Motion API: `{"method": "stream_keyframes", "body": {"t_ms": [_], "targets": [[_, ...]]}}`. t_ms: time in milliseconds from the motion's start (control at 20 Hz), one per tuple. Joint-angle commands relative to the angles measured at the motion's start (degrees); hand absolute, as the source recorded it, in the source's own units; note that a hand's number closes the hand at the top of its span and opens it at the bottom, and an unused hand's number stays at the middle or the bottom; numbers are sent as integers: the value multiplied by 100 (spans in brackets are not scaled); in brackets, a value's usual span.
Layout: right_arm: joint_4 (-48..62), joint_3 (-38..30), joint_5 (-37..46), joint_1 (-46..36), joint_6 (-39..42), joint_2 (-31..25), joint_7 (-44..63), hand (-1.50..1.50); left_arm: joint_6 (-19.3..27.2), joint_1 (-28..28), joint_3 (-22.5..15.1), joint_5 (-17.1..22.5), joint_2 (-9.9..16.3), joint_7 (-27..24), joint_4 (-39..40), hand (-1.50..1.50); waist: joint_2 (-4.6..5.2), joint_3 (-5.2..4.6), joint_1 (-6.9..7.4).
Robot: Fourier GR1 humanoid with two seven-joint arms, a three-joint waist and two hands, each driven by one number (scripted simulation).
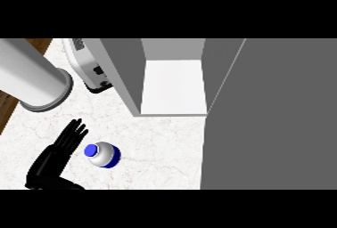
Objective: Pick up the bottled water, place it into the cabinet and close the cabinet
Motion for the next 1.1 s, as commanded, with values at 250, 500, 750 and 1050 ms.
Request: {"method": "stream_keyframes", "body": {"t_ms": [250, 500, 750, 1050], "targets": [[55, -181, -116, -44, 26, -69, -36, -150, 32, -1014, -21, -312, -141, -720, 2110, -150, 7, -2, -19], [-139, 23, 35, 48, 5, -44, 10, -150, -121, -1460, 35, -578, 196, -1535, 3208, -150, 7, -3, -18], [138, -26, 81, -172, -41, 25, -66, -150, 8, -1886, -45, -845, 169, -2254, 4139, -150, 21, -7, -36], [184, -97, -106, -177, 51, -46, 0, -150, -232, -2119, -39, -776, 262, -2284, 4633, -150, 28, -11, -59]]}}
